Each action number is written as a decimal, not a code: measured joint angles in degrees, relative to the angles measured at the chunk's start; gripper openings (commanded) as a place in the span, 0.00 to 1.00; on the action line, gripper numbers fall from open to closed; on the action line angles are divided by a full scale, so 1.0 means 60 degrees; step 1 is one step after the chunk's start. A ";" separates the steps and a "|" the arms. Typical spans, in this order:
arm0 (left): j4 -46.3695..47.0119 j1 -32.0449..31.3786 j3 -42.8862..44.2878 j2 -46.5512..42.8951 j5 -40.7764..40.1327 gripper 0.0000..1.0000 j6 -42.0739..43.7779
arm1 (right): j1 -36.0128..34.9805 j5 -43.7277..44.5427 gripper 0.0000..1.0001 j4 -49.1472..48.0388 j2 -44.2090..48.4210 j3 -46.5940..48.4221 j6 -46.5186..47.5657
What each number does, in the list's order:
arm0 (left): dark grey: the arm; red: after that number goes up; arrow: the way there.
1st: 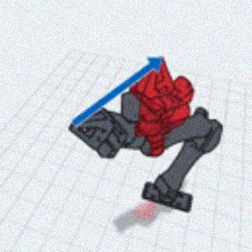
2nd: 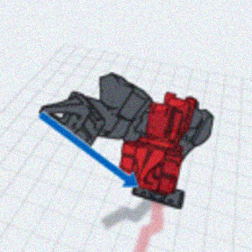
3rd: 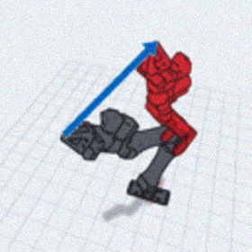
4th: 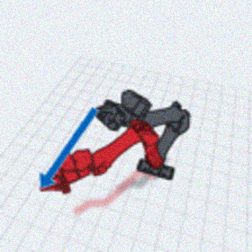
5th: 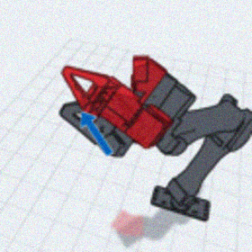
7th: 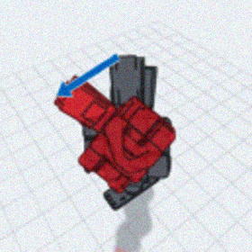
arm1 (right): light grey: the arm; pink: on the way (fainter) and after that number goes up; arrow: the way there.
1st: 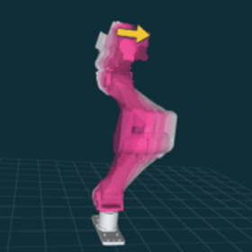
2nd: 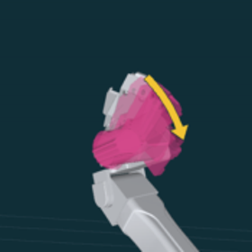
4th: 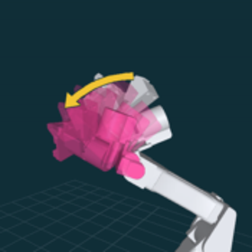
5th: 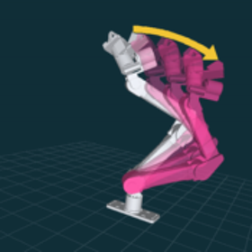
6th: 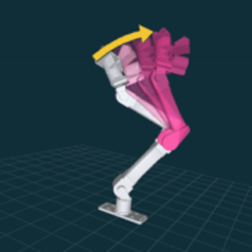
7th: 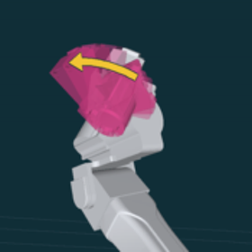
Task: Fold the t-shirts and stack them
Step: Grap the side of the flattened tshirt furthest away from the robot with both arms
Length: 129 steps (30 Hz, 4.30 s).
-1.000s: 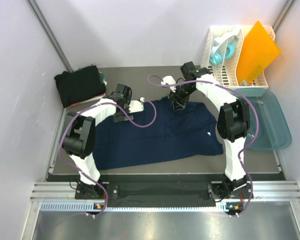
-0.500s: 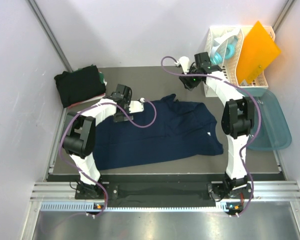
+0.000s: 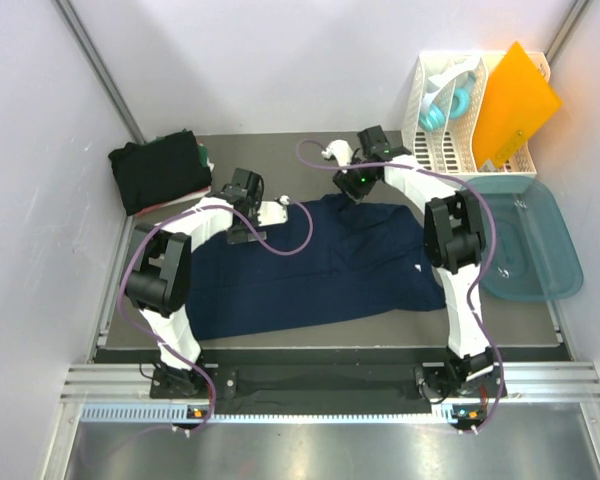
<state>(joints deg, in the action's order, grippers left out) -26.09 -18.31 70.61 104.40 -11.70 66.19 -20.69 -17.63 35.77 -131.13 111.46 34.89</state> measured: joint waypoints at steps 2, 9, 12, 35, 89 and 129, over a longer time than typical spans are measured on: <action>0.0000 0.0000 0.0000 0.0000 0.0000 0.99 0.0004 | -0.0182 -0.0291 0.54 0.0211 0.0004 -0.0102 0.0011; 0.0004 0.0025 0.0000 0.0004 0.0000 0.99 0.0197 | -0.0539 -0.1479 0.53 0.1927 0.0470 -0.0189 0.0550; 0.0004 0.0055 0.0080 0.0025 0.0004 0.99 0.0262 | -0.0648 -0.1756 0.53 0.2674 0.0780 -0.0244 0.0907; 0.0259 0.0073 -0.0197 -0.0288 0.0029 0.99 0.0466 | -0.0783 -0.0528 0.56 0.4379 0.2656 -0.1406 0.3136; -0.1690 0.2976 0.3523 0.2135 0.1319 0.98 0.0208 | -0.1971 0.1781 0.00 0.1745 0.2488 -0.3060 0.3082; -0.6200 0.4142 0.7850 0.5195 0.2124 0.88 0.2597 | -0.1960 0.2575 0.00 0.1978 0.3042 -0.2546 0.2925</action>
<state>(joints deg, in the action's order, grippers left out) -63.29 6.55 117.71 135.57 1.04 81.78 -32.45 -2.17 47.64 -112.88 96.18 52.45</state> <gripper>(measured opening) 0.917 0.012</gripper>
